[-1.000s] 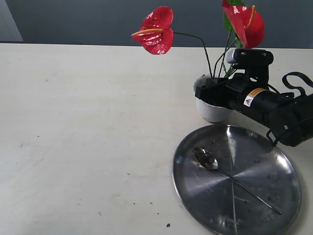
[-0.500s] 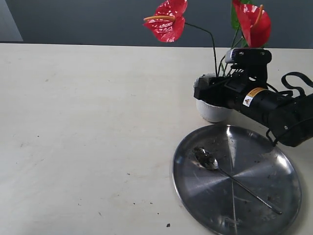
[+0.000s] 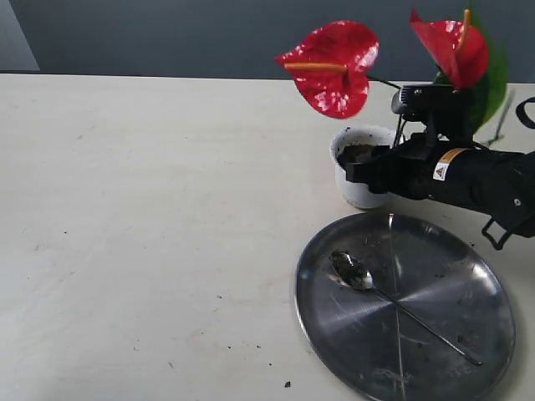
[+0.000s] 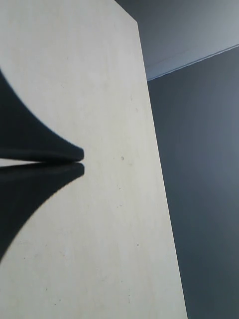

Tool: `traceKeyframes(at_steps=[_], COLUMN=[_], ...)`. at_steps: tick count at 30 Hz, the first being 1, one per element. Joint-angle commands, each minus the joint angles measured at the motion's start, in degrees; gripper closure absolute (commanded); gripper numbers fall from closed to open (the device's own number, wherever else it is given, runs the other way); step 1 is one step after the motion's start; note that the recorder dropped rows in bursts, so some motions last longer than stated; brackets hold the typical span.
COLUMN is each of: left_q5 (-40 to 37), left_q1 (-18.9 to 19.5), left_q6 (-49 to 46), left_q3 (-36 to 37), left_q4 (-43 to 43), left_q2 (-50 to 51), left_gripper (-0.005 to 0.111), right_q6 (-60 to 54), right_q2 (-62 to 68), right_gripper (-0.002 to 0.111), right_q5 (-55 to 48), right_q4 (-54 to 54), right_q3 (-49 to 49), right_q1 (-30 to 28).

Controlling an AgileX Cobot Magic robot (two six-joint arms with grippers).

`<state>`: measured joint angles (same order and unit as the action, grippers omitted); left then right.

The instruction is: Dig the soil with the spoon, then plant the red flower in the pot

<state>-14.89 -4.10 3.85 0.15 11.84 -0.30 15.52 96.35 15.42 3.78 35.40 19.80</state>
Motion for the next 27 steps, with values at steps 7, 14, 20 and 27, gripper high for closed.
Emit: traceKeyframes(at_steps=[7, 14, 20, 27], left_q5=[0.4, 0.4, 0.4, 0.4], left_q1=[-0.1, -0.1, -0.1, -0.1], left_q6=[0.0, 0.0, 0.0, 0.0], left_q3=[-0.2, -0.2, -0.2, -0.2], left_q4=[-0.2, -0.2, -0.2, -0.2], left_q2=[0.3, 0.3, 0.3, 0.3], left_gripper=[0.105, 0.105, 0.105, 0.105], right_q6=[0.8, 0.8, 0.8, 0.6], right_q2=[0.6, 0.5, 0.1, -2.3], right_gripper=[0.053, 0.053, 0.053, 0.053], right_q5=[-22.6, -22.7, -20.2, -18.9], right_q4=[0.2, 0.7, 2.0, 2.3], right_q3=[-1.9, -1.9, -1.9, -1.1], right_q1=[-0.5, -0.5, -0.5, -0.5])
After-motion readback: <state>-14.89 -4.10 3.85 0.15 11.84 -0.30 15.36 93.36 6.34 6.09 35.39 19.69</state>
